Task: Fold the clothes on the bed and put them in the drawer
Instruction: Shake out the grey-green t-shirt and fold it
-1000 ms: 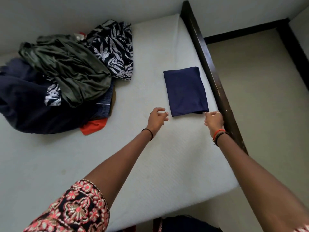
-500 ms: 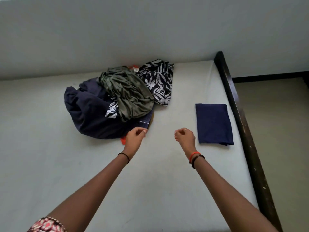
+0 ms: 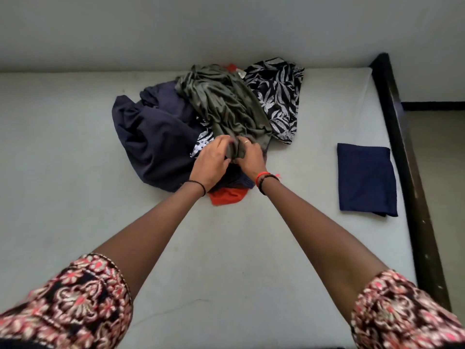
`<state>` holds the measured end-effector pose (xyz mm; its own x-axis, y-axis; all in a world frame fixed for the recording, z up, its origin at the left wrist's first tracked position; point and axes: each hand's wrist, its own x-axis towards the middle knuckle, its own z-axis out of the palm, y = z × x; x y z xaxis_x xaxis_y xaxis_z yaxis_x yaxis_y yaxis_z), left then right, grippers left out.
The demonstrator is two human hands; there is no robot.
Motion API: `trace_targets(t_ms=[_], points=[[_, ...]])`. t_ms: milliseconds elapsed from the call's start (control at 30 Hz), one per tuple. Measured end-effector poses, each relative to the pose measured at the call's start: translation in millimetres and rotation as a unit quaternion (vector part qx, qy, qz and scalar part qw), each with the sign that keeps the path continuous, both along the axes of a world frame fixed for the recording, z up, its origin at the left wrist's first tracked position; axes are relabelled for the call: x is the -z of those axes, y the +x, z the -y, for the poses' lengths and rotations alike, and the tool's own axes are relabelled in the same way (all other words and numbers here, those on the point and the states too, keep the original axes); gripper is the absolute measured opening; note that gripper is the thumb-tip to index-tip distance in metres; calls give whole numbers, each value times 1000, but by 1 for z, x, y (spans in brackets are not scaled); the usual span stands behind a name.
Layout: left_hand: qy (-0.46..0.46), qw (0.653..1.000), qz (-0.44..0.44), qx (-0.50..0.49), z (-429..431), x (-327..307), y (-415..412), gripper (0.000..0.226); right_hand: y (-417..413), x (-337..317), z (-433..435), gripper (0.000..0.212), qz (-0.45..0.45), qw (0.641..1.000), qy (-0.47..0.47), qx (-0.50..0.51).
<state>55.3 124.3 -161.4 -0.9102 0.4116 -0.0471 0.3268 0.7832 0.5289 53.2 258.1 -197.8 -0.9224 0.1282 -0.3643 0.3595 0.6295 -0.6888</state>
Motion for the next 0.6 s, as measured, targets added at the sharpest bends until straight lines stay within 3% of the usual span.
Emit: trace_targets(t_ms=[133,233,333,467,600], points=[[-20,1000,-3,23,5,5,-7,65,-13,7,6,28,-36,998,44,35],[-60,997,-33,24,9,2,-3,72,2,-15,4,24,-68,996,27,54],[-69,995,-67,7,11,-8,6,58,32,-58,4,20,-144,989,-28,30],[37,995,-88,8,5,-42,19,28,71,-107,-4,18,-142,982,-93,79],[150,986,-70,15,-15,-102,41,32,88,-159,-26,19,-186,968,-122,117]])
